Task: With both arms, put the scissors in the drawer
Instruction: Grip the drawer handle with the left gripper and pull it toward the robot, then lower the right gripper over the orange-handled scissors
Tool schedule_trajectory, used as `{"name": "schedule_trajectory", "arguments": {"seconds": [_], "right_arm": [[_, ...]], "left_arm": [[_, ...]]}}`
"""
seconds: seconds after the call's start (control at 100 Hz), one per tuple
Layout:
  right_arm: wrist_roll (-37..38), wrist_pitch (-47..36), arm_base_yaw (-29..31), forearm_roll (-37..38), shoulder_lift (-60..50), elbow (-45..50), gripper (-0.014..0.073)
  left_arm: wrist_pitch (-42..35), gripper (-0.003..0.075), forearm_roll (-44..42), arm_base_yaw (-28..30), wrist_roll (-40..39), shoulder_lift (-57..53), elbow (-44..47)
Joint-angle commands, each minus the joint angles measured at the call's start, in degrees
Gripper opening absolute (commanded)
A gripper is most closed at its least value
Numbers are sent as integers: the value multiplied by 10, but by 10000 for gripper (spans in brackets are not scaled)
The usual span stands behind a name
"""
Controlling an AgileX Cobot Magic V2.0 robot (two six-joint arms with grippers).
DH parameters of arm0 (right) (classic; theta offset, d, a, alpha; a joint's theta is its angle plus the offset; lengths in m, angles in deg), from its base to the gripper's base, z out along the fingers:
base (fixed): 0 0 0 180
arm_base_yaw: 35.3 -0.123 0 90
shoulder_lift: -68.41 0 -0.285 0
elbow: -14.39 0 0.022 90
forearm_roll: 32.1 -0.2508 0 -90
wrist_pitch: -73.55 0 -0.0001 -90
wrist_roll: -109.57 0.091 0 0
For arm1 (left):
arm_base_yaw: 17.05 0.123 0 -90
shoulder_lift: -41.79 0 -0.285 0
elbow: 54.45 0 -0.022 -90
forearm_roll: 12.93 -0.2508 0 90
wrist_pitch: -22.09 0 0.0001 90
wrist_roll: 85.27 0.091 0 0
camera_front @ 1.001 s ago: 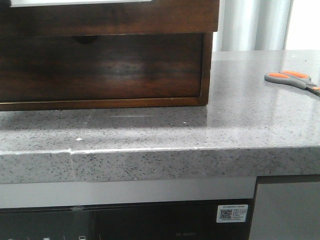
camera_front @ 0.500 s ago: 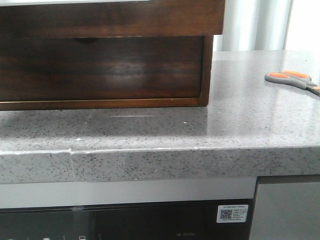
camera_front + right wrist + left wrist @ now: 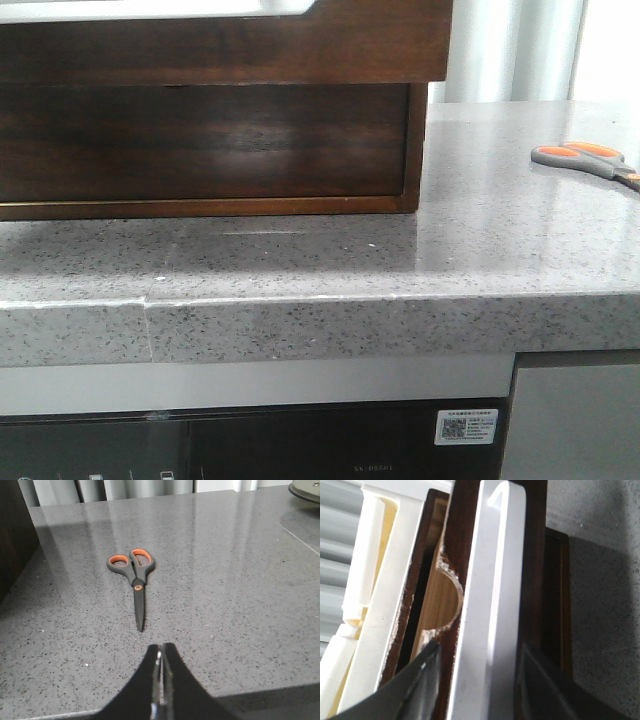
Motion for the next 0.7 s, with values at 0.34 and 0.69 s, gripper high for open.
{"name": "schedule_trajectory", "arguments": {"seconds": [0.34,0.69], "right_arm": [[0,-10,-7,-1,13,-26,-96],[0,89,-47,-12,196,-189,-94]], "left_arm": [[-64,319,38,-1,-122,-59,-2],[-57,300,134,-1,-266,-150,-2]]}}
